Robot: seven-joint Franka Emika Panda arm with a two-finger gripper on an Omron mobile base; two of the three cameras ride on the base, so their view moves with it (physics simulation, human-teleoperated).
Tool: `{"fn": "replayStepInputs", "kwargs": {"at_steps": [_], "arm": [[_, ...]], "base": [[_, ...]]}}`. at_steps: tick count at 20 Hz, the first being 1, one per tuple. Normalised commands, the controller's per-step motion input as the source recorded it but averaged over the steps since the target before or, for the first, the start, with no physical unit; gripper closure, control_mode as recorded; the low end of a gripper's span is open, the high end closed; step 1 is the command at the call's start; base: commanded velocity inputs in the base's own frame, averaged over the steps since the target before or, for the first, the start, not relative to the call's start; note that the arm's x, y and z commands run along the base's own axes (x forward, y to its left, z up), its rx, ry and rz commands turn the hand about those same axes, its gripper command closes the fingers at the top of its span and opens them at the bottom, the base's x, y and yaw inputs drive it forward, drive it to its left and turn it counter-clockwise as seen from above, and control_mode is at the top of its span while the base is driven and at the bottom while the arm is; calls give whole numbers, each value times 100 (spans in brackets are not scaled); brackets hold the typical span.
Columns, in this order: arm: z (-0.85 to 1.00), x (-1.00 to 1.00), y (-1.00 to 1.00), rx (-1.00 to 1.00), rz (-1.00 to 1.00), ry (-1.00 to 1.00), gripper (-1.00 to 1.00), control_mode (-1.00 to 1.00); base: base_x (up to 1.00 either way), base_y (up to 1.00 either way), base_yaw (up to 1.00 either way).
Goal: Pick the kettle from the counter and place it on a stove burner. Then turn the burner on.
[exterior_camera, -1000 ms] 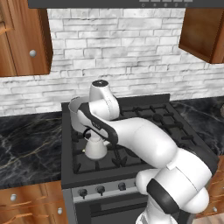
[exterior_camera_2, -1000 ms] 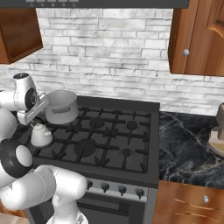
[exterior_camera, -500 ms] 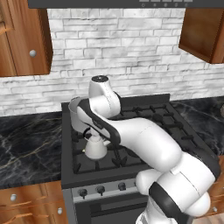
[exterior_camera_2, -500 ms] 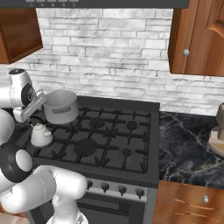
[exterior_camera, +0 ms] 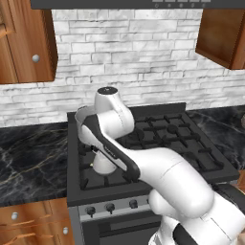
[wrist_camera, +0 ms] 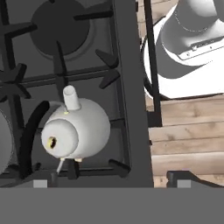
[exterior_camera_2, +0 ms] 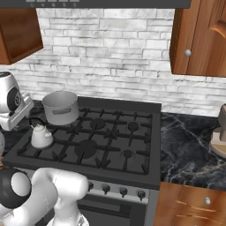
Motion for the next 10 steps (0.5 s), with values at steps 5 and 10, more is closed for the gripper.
{"fn": "replayStepInputs", "kwargs": {"at_steps": [5,10], "arm": [[6,-94,18,-6,16,-6,-100,-100],[0,-77,18,-24,23,-2,-100,-100]], "base": [[0,0,0],[0,0,0]]}}
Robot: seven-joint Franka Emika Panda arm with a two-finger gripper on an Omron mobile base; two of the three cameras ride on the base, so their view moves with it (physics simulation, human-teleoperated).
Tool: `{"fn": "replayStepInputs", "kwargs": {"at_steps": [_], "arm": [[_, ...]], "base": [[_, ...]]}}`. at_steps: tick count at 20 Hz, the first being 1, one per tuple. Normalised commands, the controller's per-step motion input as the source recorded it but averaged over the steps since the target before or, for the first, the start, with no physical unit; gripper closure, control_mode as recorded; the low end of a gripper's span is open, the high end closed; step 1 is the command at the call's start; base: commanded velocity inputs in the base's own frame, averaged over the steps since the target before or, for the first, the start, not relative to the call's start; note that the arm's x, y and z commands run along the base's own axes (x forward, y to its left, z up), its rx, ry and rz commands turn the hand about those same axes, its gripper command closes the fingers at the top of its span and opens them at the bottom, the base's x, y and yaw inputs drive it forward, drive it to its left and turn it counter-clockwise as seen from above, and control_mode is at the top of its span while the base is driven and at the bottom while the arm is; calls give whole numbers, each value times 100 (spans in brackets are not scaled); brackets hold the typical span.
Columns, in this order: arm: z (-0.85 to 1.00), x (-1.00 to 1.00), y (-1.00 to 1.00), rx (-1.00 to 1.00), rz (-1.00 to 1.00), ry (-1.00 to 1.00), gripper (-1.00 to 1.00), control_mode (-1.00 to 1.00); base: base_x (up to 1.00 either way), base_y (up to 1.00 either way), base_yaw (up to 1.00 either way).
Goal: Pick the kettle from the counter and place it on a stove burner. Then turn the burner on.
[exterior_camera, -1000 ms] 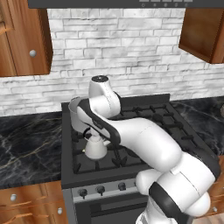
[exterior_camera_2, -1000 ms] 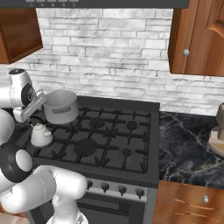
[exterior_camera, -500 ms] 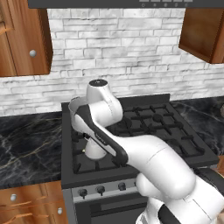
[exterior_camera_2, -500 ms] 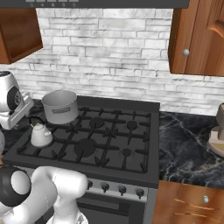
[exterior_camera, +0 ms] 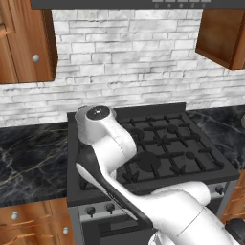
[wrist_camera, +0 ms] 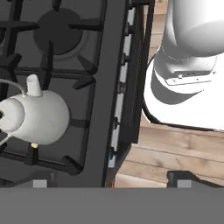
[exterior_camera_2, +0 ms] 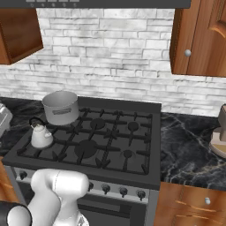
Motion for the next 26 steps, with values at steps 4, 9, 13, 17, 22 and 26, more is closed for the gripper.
{"fn": "replayStepInputs", "kwargs": {"at_steps": [4,9,13,17,22,26], "arm": [[-11,-42,11,-31,26,-1,-100,-100],[-24,-19,9,-31,26,0,-100,-100],[-58,0,13,-29,27,0,-100,-100],[-67,-1,10,-30,26,0,-100,-100],[-56,-14,14,-30,23,-6,-100,-100],[-57,-5,24,-25,20,-11,-100,-100]], "base": [[0,0,0],[0,0,0],[0,0,0],[0,0,0],[0,0,0],[0,0,0]]}}
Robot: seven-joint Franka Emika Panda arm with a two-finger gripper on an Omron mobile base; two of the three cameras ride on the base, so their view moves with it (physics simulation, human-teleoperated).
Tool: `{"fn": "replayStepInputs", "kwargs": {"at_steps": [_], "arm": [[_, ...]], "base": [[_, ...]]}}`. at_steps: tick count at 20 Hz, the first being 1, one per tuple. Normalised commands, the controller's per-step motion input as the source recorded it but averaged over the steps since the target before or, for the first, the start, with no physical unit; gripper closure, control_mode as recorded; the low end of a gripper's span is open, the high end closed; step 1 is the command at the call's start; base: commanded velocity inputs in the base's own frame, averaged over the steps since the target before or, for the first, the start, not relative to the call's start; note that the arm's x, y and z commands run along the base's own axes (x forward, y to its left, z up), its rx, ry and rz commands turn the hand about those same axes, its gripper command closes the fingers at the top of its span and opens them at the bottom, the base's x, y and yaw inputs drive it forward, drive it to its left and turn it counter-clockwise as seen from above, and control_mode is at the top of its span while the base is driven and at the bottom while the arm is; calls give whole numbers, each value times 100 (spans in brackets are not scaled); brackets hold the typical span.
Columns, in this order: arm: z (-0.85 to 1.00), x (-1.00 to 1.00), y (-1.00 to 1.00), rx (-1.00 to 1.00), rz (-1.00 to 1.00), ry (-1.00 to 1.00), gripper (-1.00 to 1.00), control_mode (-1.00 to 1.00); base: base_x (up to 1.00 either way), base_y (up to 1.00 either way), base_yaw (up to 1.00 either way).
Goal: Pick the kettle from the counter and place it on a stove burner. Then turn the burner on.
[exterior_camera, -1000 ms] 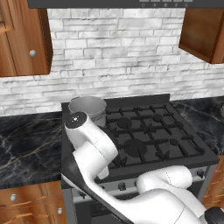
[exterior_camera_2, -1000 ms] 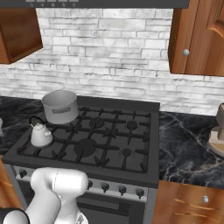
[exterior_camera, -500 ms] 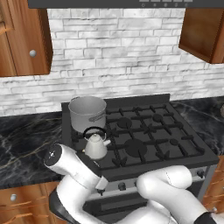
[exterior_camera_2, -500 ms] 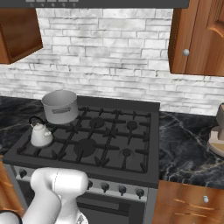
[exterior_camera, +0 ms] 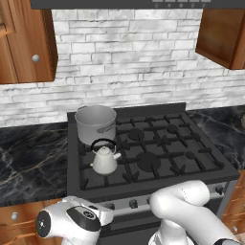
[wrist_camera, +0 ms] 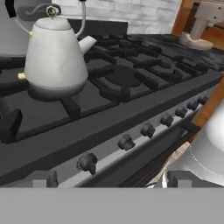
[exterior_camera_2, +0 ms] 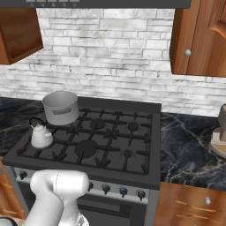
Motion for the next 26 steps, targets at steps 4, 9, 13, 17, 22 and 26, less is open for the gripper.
{"fn": "replayStepInputs", "kwargs": {"at_steps": [4,9,13,17,22,26], "arm": [[-59,0,31,-20,15,-12,-100,-100],[-73,0,16,-16,11,-6,-100,-100],[-68,0,9,-14,5,-10,-100,-100],[-50,0,6,-9,0,-4,-100,-100],[-34,5,4,-10,0,0,-100,-100],[-17,3,0,-18,3,0,-100,-100]], "base": [[0,0,0],[0,0,0],[0,0,0],[0,0,0],[0,0,0],[0,0,0]]}}
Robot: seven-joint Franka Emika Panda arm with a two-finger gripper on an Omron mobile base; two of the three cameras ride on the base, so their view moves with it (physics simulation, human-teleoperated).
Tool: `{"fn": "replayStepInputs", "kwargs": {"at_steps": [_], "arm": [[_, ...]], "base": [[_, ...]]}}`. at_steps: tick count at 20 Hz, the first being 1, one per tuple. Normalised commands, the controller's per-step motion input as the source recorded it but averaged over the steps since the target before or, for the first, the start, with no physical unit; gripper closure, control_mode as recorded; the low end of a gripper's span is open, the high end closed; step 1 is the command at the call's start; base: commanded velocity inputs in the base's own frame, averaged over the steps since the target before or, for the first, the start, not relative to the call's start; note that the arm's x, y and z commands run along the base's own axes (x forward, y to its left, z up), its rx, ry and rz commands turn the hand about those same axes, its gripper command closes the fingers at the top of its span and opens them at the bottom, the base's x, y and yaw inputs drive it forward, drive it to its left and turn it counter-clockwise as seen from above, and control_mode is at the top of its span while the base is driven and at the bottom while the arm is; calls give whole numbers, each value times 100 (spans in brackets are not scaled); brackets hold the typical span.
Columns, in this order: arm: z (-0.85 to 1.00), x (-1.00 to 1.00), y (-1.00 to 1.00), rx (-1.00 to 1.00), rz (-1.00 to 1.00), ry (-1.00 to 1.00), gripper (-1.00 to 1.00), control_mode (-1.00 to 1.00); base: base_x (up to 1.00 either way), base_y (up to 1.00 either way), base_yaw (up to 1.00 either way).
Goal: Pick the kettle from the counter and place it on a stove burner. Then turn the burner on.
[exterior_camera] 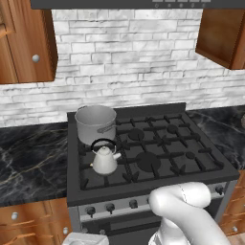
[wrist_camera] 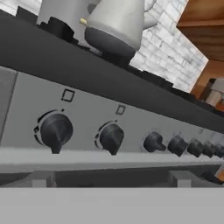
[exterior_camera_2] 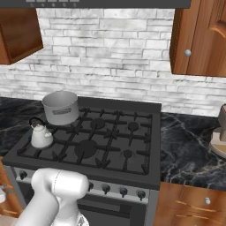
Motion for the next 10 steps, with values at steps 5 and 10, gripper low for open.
{"fn": "replayStepInputs", "kwargs": {"at_steps": [5,10], "arm": [[-4,22,0,-13,9,0,-100,-100],[0,26,1,-2,16,0,-100,-100]], "base": [[0,0,0],[0,0,0]]}}
